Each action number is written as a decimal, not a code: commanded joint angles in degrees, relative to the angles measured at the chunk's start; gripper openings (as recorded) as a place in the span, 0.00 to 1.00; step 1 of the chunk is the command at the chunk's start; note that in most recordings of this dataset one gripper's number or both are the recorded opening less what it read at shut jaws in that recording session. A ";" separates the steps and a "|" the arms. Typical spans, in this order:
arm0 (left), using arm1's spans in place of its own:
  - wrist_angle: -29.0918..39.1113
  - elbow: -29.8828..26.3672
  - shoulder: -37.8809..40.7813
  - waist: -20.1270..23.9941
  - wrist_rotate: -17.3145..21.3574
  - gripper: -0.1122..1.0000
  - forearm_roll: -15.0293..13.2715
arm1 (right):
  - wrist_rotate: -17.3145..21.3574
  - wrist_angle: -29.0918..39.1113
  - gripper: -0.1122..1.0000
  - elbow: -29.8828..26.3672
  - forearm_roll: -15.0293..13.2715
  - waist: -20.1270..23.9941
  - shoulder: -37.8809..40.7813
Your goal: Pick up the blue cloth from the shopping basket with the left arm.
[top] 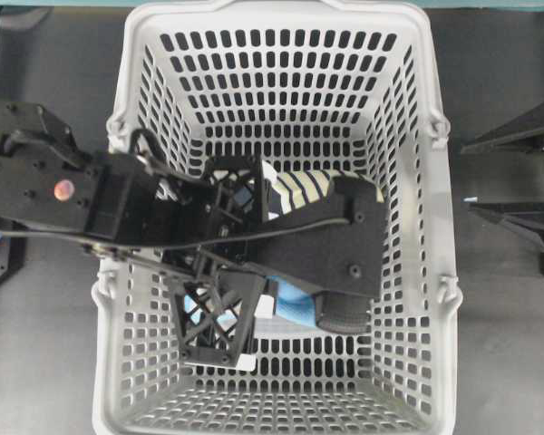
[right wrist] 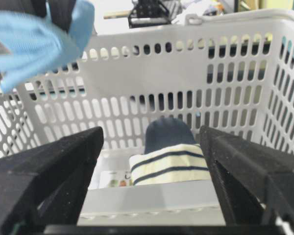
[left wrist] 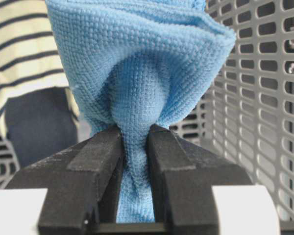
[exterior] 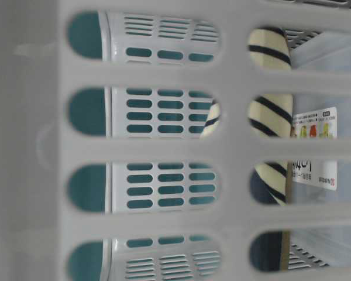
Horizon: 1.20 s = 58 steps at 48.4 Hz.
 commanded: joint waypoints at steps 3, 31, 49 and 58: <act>1.14 -2.55 0.18 0.35 -0.09 0.22 0.26 | 0.00 -0.62 0.79 -0.35 0.09 0.00 0.18; 1.41 -2.20 0.35 0.44 -0.09 0.22 0.26 | 0.00 -0.62 0.79 -0.09 0.09 0.00 0.09; 2.20 -1.93 0.44 0.44 -0.09 0.23 0.18 | 0.00 -0.62 0.79 -0.09 0.09 0.00 0.00; 2.46 -1.93 0.35 0.44 -0.09 0.22 0.26 | 0.09 -0.62 0.79 -0.09 0.09 0.00 0.09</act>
